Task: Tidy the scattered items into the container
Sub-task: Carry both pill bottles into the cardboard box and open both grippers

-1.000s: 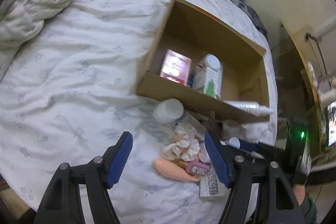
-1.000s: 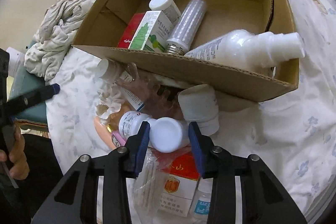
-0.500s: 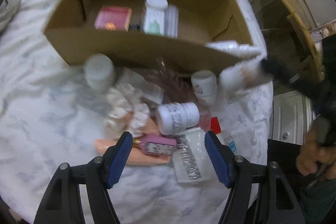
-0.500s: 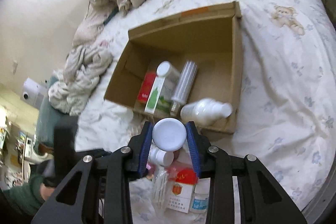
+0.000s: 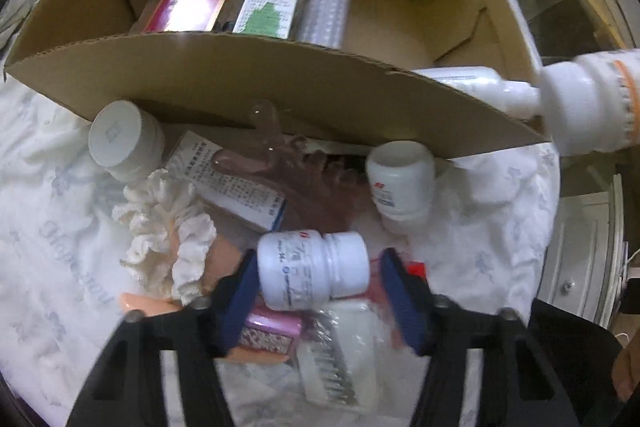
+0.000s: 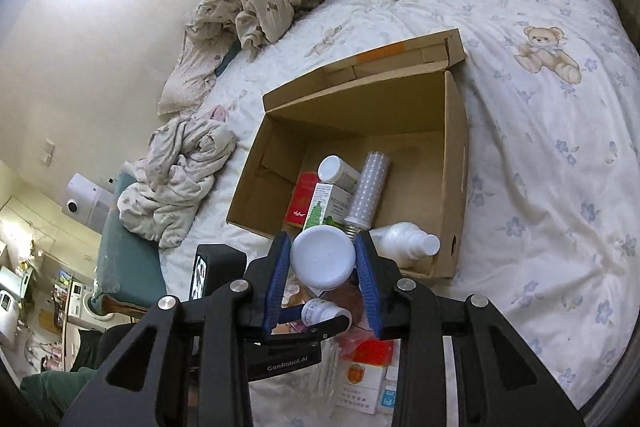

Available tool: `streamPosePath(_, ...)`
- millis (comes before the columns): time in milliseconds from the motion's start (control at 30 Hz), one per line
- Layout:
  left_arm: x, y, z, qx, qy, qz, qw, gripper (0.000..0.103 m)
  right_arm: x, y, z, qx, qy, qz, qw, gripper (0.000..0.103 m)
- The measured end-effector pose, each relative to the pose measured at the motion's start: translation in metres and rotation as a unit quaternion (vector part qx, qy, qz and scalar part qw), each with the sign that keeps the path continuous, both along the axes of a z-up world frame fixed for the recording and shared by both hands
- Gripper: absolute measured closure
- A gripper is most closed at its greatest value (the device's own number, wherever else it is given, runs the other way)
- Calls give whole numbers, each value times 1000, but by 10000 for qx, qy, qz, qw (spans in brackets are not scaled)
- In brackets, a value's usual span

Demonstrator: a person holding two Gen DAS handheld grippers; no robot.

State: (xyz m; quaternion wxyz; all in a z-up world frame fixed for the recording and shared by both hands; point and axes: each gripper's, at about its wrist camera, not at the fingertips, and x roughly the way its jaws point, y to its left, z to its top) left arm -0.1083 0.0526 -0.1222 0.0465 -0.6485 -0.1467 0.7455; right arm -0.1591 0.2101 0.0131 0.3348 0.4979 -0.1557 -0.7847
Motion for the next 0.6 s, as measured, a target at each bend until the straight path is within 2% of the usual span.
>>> streamPosePath(267, 11, -3, 16, -15, 245, -91, 9997, 53, 0, -4, 9, -122, 86, 19, 9999, 67)
streamPosePath(433, 18, -14, 62, 130, 750, -176, 9969, 53, -16, -4, 23, -91, 359, -61, 9993, 67)
streamPosePath(600, 3, -55, 111, 329, 1187, 291, 9920, 53, -42, -16, 19, 209, 487, -118, 9985, 67)
